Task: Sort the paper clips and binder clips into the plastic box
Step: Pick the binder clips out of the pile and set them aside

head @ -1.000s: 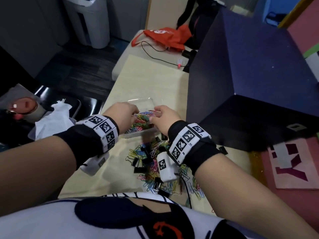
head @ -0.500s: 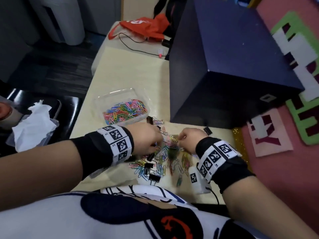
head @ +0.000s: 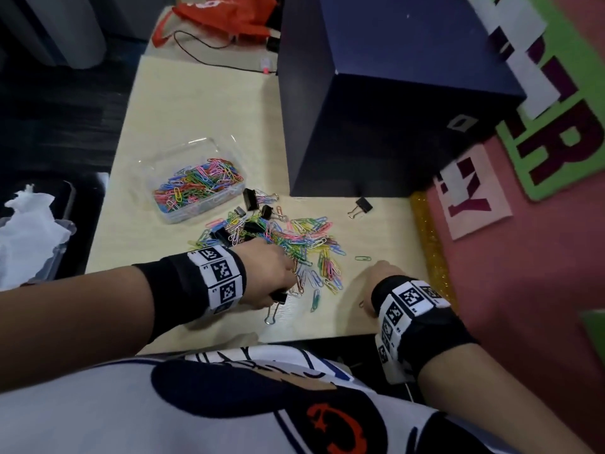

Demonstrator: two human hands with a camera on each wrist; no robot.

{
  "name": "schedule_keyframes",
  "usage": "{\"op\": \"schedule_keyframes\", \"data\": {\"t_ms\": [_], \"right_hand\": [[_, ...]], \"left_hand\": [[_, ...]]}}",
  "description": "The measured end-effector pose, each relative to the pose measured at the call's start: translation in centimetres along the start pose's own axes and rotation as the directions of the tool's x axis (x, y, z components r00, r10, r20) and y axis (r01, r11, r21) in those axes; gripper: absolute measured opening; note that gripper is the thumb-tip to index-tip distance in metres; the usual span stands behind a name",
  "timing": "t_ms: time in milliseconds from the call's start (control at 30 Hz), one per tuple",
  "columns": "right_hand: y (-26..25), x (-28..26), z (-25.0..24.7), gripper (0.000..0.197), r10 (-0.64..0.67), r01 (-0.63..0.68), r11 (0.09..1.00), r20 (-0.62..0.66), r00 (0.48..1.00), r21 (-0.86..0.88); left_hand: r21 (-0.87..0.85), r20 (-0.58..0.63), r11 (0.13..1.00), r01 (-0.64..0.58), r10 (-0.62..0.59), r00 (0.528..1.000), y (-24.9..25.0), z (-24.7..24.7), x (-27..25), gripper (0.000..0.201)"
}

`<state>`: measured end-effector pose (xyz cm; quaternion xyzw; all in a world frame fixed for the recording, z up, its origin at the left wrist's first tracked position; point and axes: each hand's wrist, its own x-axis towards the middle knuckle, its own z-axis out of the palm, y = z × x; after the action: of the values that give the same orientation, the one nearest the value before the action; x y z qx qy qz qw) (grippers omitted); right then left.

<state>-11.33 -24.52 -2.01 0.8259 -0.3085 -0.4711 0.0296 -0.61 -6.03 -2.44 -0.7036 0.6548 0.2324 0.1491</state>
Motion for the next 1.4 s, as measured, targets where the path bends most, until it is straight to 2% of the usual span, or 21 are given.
{"op": "schedule_keyframes", "data": {"t_ms": [67,133,300,400,500,567,633,700,800,867,967,1067,1200,1300,1400], "right_hand": [[-0.7,0.2,0.3,0.032,-0.014,0.016,0.999,-0.056,0.998,0.035],[-1.7,0.2,0.1,0.034,-0.09,0.1,0.992,-0.123,0.988,0.076],[-3.9,0.1,-0.3,0.024,-0.191,0.278,0.921,-0.307,0.932,0.273],[-3.6,0.7,-1.1,0.027,-0.147,0.287,0.884,-0.363,0.92,0.37],[-1.9,2.0,-1.4,0.035,0.007,0.169,0.882,-0.371,0.929,0.439],[-1.3,2.3,-1.2,0.039,0.057,0.088,0.917,-0.345,0.937,0.39],[-1.4,2.5,-0.7,0.042,0.046,0.063,0.95,-0.335,0.941,0.305],[-2.0,2.0,-0.7,0.039,-0.071,0.164,0.953,-0.336,0.939,0.255],[-3.0,0.2,-1.5,0.031,-0.292,0.357,0.915,-0.303,0.907,0.187],[-3.5,-0.7,-1.6,0.029,-0.367,0.413,0.9,-0.264,0.892,0.144],[-4.2,-0.7,-0.9,0.039,-0.366,0.409,0.896,-0.231,0.902,0.175],[-4.5,-0.1,-0.8,0.05,-0.332,0.405,0.881,-0.289,0.898,0.243],[-4.7,0.8,-1.5,0.041,-0.295,0.411,0.87,-0.38,0.877,0.272],[-4.4,1.1,-2.0,0.042,-0.28,0.416,0.866,-0.418,0.864,0.279],[-4.2,1.0,-2.4,0.032,-0.347,0.515,0.807,-0.473,0.81,0.289]], "left_hand": [[0.009,-0.044,1.0,0.029,-0.028,0.999,0.1,0.2,0.2,0.035],[0.013,-0.089,0.998,0.061,-0.059,0.994,0.1,0.5,0.3,0.034],[0.017,-0.164,0.988,0.151,-0.146,0.976,0.3,0.8,0.7,0.031],[0.021,-0.204,0.983,0.183,-0.175,0.963,0.2,0.7,0.9,0.031],[0.011,-0.188,0.985,0.172,-0.167,0.968,0.2,0.6,0.9,0.039],[0.013,-0.186,0.992,0.129,-0.124,0.975,0.3,0.5,0.8,0.04],[0.017,-0.215,0.995,0.097,-0.091,0.972,0.5,0.6,0.9,0.035],[0.005,-0.218,0.995,0.103,-0.1,0.971,0.5,0.6,1.1,0.031],[0.001,-0.189,0.989,0.15,-0.147,0.971,0.5,0.3,1.3,0.034],[0.0,-0.197,0.983,0.185,-0.182,0.963,0.3,0.1,1.4,0.035],[-0.012,-0.197,0.972,0.236,-0.233,0.952,-0.2,-0.2,1.2,0.037],[-0.018,-0.187,0.963,0.268,-0.267,0.946,-0.5,-0.5,1.1,0.037],[-0.017,-0.173,0.958,0.287,-0.286,0.942,-0.6,-0.5,1.1,0.036],[-0.006,-0.158,0.958,0.286,-0.283,0.946,-0.7,-0.4,0.9,0.028],[-0.031,-0.183,0.951,0.308,-0.309,0.933,-1.2,-0.6,0.6,0.026]]}}
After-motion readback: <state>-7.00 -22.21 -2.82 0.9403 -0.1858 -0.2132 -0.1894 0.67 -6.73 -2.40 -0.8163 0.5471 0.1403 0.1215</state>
